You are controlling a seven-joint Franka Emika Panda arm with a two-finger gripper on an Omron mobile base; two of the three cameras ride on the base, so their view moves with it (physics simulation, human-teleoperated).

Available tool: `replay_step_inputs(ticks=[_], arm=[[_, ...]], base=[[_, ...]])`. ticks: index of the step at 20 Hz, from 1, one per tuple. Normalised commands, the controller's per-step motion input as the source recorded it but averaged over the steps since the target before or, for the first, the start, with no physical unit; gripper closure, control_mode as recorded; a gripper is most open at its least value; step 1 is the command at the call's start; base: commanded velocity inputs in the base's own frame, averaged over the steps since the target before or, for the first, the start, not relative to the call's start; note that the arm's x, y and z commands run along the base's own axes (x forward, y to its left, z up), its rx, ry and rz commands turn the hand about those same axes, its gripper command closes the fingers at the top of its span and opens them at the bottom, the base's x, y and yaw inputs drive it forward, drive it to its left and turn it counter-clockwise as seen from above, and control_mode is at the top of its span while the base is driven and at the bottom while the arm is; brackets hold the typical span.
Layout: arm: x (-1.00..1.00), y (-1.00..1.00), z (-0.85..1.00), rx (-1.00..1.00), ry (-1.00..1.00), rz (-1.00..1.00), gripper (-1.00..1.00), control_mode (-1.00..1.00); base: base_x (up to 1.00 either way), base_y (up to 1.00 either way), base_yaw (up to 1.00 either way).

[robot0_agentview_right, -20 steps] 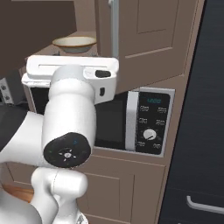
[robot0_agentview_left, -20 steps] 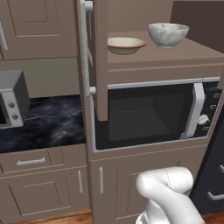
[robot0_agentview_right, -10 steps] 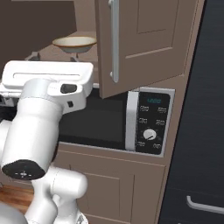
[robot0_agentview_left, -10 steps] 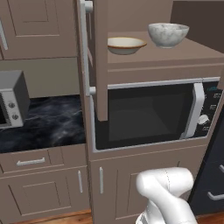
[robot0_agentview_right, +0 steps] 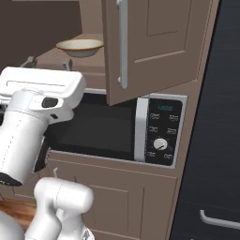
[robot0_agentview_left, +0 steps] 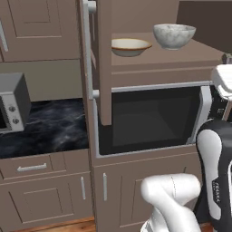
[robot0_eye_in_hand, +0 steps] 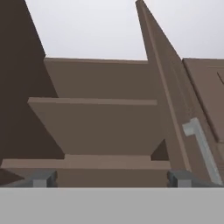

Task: Move the bowls from the cabinet to the plates on the dining table.

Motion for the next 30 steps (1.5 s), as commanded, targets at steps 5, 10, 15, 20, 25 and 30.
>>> replay_step_inputs(ticks=[5, 10, 15, 20, 25, 30], arm=[[0.18, 0.17, 0.00, -0.05, 0.00, -0.19, -1.00, -1.00], [0.24, 0.22, 0.03, -0.06, 0.01, -0.15, -1.00, -1.00], [0.29, 0.21, 0.03, -0.06, 0.02, -0.13, -1.00, -1.00], [0.41, 0.14, 0.00, -0.01, 0.02, -0.08, -1.00, -1.00], [0.40, -0.11, 0.00, 0.07, 0.03, -0.03, -1.00, -1.00], [0.34, -0.13, 0.00, 0.11, 0.03, -0.02, -1.00, -1.00]], base=[[0.00, 0.00, 0.00], [0.00, 0.00, 0.00], [0.00, 0.00, 0.00], [0.00, 0.00, 0.00], [0.00, 0.00, 0.00], [0.00, 0.00, 0.00]])
